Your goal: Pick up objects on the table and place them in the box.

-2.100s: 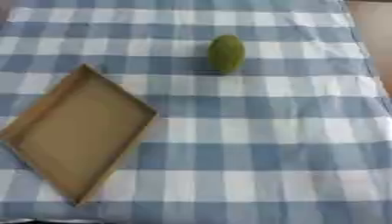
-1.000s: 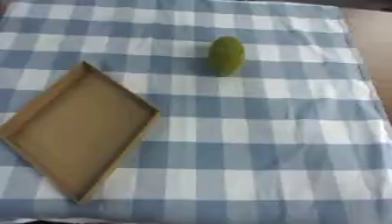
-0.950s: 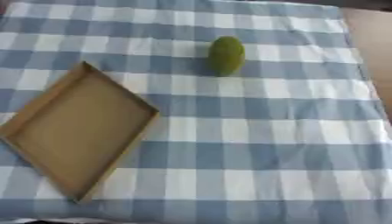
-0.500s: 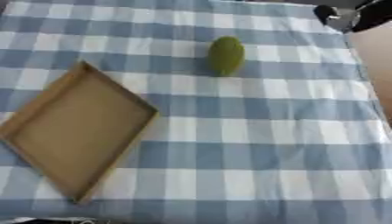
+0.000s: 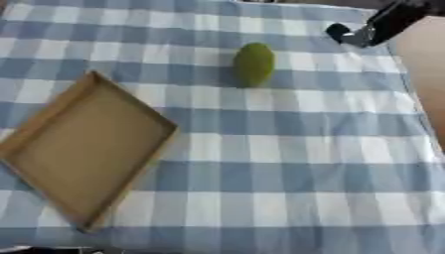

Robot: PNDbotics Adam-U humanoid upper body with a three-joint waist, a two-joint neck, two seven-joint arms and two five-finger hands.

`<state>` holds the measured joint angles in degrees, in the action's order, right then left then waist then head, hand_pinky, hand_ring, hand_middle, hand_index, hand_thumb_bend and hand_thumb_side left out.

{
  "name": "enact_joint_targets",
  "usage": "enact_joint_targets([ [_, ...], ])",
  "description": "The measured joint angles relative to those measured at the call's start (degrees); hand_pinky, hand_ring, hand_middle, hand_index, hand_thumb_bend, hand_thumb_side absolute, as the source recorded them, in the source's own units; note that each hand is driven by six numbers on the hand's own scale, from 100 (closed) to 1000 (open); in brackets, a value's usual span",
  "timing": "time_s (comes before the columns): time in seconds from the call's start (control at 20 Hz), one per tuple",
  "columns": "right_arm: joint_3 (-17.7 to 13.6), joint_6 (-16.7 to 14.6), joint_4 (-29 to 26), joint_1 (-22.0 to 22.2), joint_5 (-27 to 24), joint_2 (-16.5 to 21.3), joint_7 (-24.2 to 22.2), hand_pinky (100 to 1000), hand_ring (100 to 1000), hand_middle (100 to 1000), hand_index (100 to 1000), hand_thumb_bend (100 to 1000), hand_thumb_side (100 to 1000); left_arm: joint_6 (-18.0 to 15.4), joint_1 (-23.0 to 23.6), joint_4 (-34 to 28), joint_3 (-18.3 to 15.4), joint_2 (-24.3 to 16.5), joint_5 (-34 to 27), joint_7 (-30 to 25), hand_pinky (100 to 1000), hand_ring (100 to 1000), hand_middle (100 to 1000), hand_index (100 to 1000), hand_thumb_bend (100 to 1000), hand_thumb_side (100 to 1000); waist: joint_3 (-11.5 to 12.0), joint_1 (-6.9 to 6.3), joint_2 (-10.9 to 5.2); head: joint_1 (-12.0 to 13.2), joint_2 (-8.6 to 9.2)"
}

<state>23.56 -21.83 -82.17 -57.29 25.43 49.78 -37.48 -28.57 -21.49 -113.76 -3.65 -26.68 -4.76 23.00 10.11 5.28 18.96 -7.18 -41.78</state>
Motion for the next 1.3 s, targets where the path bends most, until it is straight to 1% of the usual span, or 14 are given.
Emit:
enact_joint_targets([
  [0.2,0.6,-1.3,4.8,-2.2,0.4,-3.6,-1.4,989,1000,950,999,100,270,0.0,0.0,0.0,0.0,0.0,-0.1,-0.1,614,650,642,794,225,443,0.0,-0.01,-0.07,-0.1,-0.03],
  [0.45,1.2,-2.9,10.5,-4.0,2.0,-8.1,-3.4,994,1000,957,1000,100,269,0.0,-0.2,0.0,0.0,0.0,-0.2,-0.2,613,648,640,791,225,443,0.4,-0.02,-0.07,-0.6,-0.06],
  [0.65,1.2,-3.6,14.4,-4.7,3.7,-10.8,-3.5,996,1000,963,1000,100,266,0.0,-0.3,0.0,0.0,0.0,-0.3,-0.2,614,648,641,790,225,442,0.6,-0.02,-0.04,-1.1,-0.51],
  [0.85,1.2,-4.3,16.8,-4.8,4.4,-12.3,-2.8,997,1000,964,1000,100,278,0.0,-0.8,0.0,0.0,0.0,-0.3,-0.2,614,648,640,790,227,439,1.0,0.18,0.1,-2.0,-1.53],
  [1.0,1.2,-5.0,17.9,-5.0,5.3,-12.6,-2.2,999,1000,966,1000,100,287,-0.1,-0.8,0.0,0.0,0.0,-0.3,-0.3,614,648,641,790,226,441,1.2,0.22,0.11,-2.4,-1.9],
  [1.05,1.2,-5.2,18.1,-5.0,5.6,-12.8,-1.9,999,1000,966,1000,100,287,-0.1,-0.8,0.0,0.1,0.0,-0.3,-0.3,614,648,641,790,226,441,1.2,0.26,0.13,-2.5,-2.0],
  [1.1,1.2,-5.5,18.3,-5.0,5.8,-12.9,-1.7,1000,1000,968,1000,100,308,-0.1,-0.9,0.0,0.1,0.0,-0.3,-0.3,613,647,641,790,220,437,1.2,0.31,0.15,-2.5,-2.0],
  [1.3,1.2,-6.6,19.0,-4.9,7.1,-13.5,-0.6,1000,1000,964,1000,100,297,0.1,-1.2,0.0,0.4,0.0,-0.3,-0.5,613,647,641,791,219,441,1.4,0.32,0.49,-2.5,-1.99],
])
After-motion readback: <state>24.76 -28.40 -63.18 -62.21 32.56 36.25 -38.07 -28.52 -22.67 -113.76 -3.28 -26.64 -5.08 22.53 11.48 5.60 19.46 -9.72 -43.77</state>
